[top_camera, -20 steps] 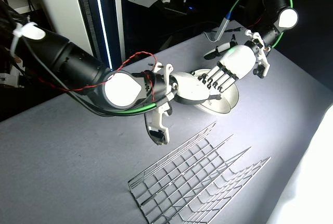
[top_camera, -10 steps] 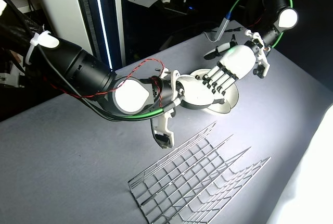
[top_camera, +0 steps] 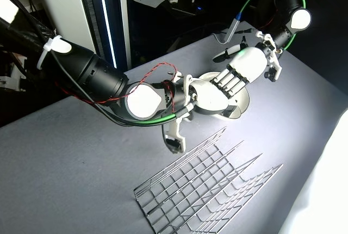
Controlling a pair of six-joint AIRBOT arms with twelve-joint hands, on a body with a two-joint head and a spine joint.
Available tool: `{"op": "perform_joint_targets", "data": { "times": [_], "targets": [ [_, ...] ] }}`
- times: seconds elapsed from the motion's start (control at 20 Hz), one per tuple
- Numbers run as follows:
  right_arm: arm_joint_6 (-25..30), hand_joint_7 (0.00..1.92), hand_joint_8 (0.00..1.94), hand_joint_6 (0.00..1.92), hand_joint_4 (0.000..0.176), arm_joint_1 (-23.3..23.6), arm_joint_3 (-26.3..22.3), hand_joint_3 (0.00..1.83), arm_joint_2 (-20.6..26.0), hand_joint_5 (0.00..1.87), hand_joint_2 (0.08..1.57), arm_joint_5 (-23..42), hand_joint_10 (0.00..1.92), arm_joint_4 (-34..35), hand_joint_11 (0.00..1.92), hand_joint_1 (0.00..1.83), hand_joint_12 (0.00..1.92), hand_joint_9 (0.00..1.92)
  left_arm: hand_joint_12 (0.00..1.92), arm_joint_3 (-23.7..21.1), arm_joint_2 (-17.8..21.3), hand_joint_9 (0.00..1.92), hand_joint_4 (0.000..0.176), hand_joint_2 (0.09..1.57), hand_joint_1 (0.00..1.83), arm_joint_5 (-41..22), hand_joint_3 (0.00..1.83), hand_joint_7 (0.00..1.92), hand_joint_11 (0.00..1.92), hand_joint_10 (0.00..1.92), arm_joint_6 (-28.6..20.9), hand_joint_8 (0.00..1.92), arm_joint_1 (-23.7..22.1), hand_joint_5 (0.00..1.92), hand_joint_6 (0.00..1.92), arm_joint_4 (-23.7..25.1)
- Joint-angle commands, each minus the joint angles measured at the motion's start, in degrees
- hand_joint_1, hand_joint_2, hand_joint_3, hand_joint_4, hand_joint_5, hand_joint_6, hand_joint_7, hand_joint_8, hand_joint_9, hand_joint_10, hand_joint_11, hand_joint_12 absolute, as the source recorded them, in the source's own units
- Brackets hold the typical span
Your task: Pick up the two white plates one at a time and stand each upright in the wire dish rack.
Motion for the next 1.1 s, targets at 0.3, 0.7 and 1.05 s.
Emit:
{"op": "perform_joint_targets", "data": {
  "times": [0.3, 0.7, 1.05],
  "targets": [
    [0.2, 1.23, 0.47, 0.75, 0.0, 0.2, 0.2, 0.0, 0.6, 1.09, 1.04, 2.6, 1.04, 1.6, 0.77, 1.39, 1.23, 1.05, 0.0, -1.2, 0.4, 0.0, 0.0, 1.08, 0.0, 0.9, 0.0, 0.0, 0.0, 0.0, -0.3, 0.0, 0.9, 0.02, 0.0, -0.6],
    [0.3, 1.24, 0.42, 0.81, 0.0, 1.4, -3.3, 0.0, 3.8, 1.07, 1.04, 6.6, 1.05, 6.0, 0.8, 1.39, 1.28, 1.06, 0.0, -4.7, 6.9, 0.0, 0.0, 1.07, 0.0, -0.2, 0.0, 0.0, 0.0, 0.0, -2.9, 0.0, -2.8, 0.03, 0.0, -5.7],
    [0.3, 1.18, 0.53, 0.82, 0.0, 2.8, -7.1, 0.0, 6.1, 1.06, 1.04, 6.6, 0.96, 7.5, 0.9, 1.4, 1.05, 1.1, 0.0, -8.3, 14.4, 0.0, 0.0, 1.07, 0.0, -0.8, 0.0, 0.01, 0.0, 0.0, -7.6, 0.0, -8.3, 0.04, 0.01, -7.1]
  ]
}}
